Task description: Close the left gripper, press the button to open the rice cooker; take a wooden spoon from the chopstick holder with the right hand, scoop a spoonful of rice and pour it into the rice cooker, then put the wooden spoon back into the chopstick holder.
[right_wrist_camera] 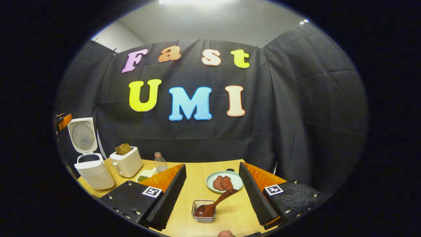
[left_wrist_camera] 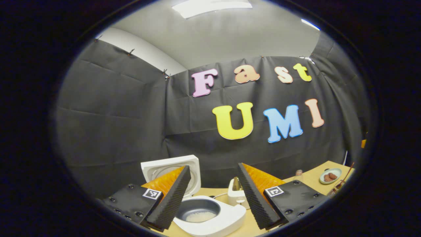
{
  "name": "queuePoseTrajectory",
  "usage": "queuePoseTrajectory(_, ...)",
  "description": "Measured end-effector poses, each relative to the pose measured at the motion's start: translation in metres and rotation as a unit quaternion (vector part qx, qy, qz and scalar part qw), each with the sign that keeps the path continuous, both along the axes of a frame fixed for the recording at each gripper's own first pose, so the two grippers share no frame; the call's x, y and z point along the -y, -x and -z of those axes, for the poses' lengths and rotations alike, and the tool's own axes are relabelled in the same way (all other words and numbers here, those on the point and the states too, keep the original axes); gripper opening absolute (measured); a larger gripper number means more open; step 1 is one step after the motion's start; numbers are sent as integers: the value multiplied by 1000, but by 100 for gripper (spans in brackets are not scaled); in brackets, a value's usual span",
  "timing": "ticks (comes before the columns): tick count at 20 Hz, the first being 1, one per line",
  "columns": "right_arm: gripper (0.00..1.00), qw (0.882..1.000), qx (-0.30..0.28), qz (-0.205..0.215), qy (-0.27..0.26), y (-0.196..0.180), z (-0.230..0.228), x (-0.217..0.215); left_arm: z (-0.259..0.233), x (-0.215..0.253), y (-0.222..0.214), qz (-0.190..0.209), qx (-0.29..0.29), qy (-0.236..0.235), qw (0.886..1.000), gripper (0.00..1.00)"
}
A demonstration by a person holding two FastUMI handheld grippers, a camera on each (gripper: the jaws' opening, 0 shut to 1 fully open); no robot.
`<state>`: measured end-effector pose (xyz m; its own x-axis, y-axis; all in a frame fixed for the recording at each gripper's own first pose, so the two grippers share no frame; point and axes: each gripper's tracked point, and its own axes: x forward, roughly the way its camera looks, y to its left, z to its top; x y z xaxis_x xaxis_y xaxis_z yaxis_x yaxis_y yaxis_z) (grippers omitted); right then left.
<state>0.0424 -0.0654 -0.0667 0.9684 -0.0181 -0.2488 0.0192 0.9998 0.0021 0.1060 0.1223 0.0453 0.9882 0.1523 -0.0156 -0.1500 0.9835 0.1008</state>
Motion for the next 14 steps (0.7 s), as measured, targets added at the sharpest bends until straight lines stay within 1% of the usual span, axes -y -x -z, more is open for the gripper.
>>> queuePoseTrajectory(1, 98, 1000, 2, 3, 6, 3, -3, -1, -5, -11, -8, -6, 5, -1, 1000, 100)
queuePoseTrajectory(2, 98, 1000, 4, 6, 10, 7, -5, -2, -10, -21, -17, -11, 11, -1, 1000, 98)
queuePoseTrajectory(4, 98, 1000, 11, 17, 10, 12, -10, -1, -16, -45, -35, -28, 19, -3, 999, 98)
queuePoseTrajectory(5, 93, 1000, 11, 25, 9, 14, -10, 0, -19, -57, -44, -38, 22, -5, 999, 98)
queuePoseTrajectory(6, 98, 999, 10, 32, 8, 17, -9, 1, -22, -67, -54, -46, 24, -8, 999, 98)
queuePoseTrajectory(11, 98, 998, 7, 70, 6, 32, -8, 5, -20, -115, -100, -77, 22, -6, 997, 98)
queuePoseTrajectory(14, 98, 996, 4, 84, 13, 41, -6, 2, -15, -146, -126, -97, 18, 7, 995, 98)
